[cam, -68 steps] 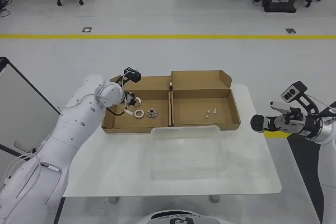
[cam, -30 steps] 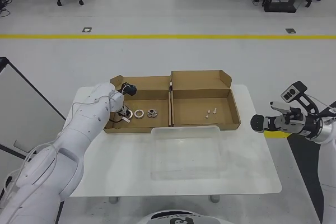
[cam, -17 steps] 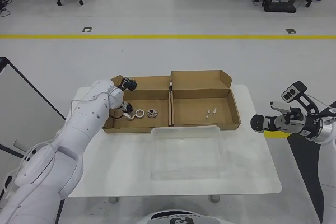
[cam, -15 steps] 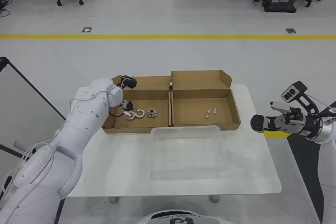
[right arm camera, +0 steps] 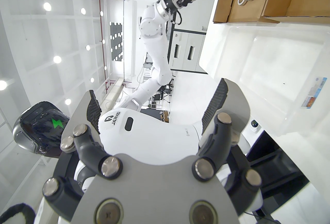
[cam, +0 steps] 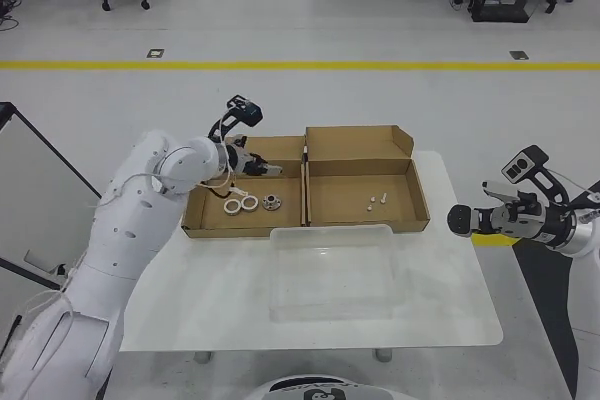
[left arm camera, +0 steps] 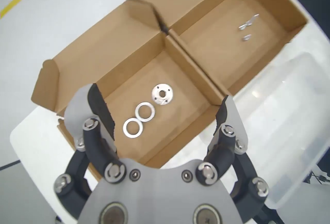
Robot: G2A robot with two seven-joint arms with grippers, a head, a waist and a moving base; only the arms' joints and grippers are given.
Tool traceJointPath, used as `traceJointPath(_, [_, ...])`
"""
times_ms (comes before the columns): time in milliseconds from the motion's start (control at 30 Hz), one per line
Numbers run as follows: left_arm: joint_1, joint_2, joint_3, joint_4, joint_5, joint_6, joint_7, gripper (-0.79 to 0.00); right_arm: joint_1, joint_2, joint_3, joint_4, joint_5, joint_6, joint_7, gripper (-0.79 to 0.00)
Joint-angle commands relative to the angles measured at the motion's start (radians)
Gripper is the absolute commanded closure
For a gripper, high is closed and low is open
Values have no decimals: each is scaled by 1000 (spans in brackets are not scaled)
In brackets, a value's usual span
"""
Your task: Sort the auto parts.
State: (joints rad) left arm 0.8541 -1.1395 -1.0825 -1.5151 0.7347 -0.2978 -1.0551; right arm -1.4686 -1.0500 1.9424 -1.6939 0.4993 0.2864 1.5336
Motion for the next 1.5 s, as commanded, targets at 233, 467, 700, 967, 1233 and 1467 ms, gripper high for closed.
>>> traceJointPath(233, [216, 37, -120, -344, -229, -220, 54, -785, 0, 0, 0, 0, 0, 0, 0, -785])
traceJointPath(467, [340, 57, -171, -492, -363, -313, 84, -785, 0, 0, 0, 0, 0, 0, 0, -785])
traceJointPath(700, [411, 73, -204, -579, -434, -325, 80, -785, 0, 0, 0, 0, 0, 0, 0, -785])
traceJointPath(967, [412, 74, -204, -580, -436, -326, 80, -785, 0, 0, 0, 0, 0, 0, 0, -785])
traceJointPath(1233, [412, 74, -204, -580, -436, -326, 80, -785, 0, 0, 0, 0, 0, 0, 0, -785])
traceJointPath(1467, [412, 74, -204, -580, -436, -326, 80, -785, 0, 0, 0, 0, 0, 0, 0, -784])
